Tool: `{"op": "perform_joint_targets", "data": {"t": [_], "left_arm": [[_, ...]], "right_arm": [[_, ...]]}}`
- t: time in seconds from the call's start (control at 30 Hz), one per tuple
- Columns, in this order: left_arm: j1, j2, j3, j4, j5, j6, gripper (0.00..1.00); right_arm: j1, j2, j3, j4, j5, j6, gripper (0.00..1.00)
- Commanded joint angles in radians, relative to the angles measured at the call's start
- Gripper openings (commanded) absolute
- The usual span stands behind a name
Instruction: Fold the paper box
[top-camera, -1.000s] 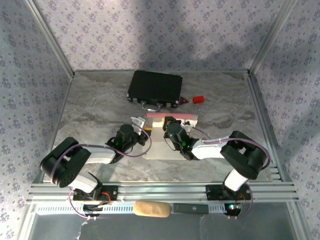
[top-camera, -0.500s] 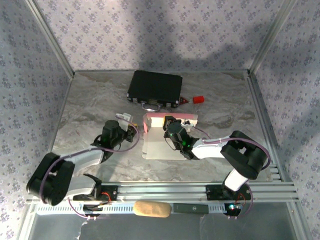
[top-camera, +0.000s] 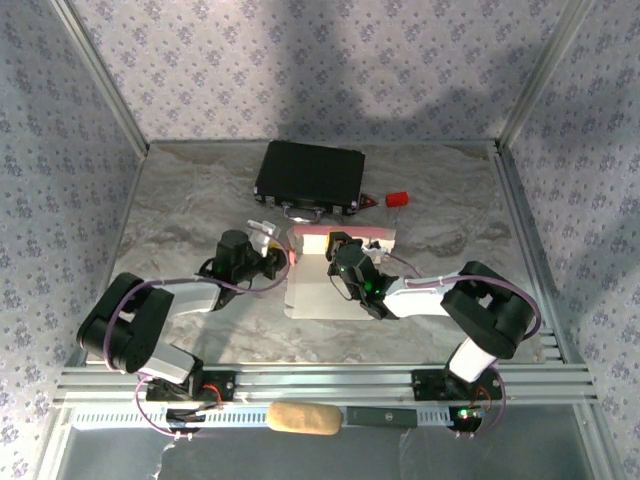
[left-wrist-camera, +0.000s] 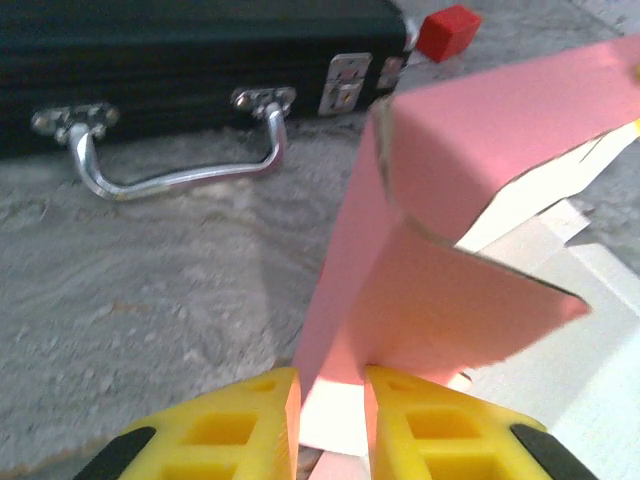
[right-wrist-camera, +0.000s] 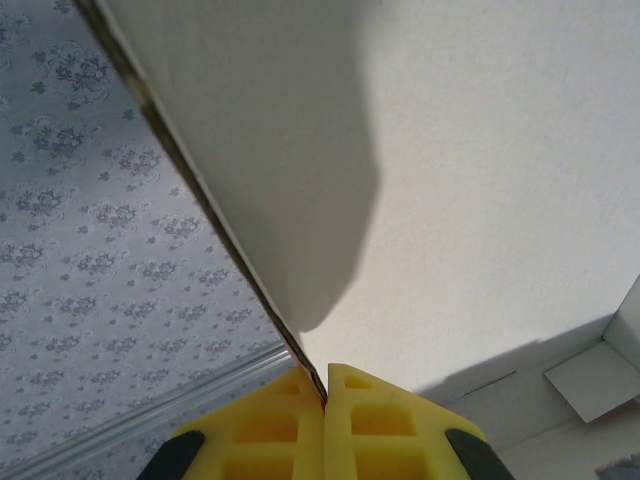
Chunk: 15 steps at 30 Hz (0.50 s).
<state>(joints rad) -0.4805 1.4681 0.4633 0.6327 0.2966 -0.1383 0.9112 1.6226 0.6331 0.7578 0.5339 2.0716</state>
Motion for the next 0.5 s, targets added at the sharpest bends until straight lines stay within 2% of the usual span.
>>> {"op": "perform_joint_targets", "data": {"t": [0.0,0.33,0.47], "left_arm": [[-0.014,0.035,0.050,0.039,0.057,0.035,0.24],[-0.051,0.087,0.072,0.071,0.042,0.041,0.21],[-0.075,0.092,0.068,0.105,0.026,0.037,0.26]], "right_arm": [[0.006,0.063,-0.032,-0.194,-0.076,-0.011,0.00],[0.005,0.065,-0.031,-0.189,-0.085,-0.018,0.00],[0.004,0.066,-0.032,-0.190,-0.086,-0.018,0.00]]}}
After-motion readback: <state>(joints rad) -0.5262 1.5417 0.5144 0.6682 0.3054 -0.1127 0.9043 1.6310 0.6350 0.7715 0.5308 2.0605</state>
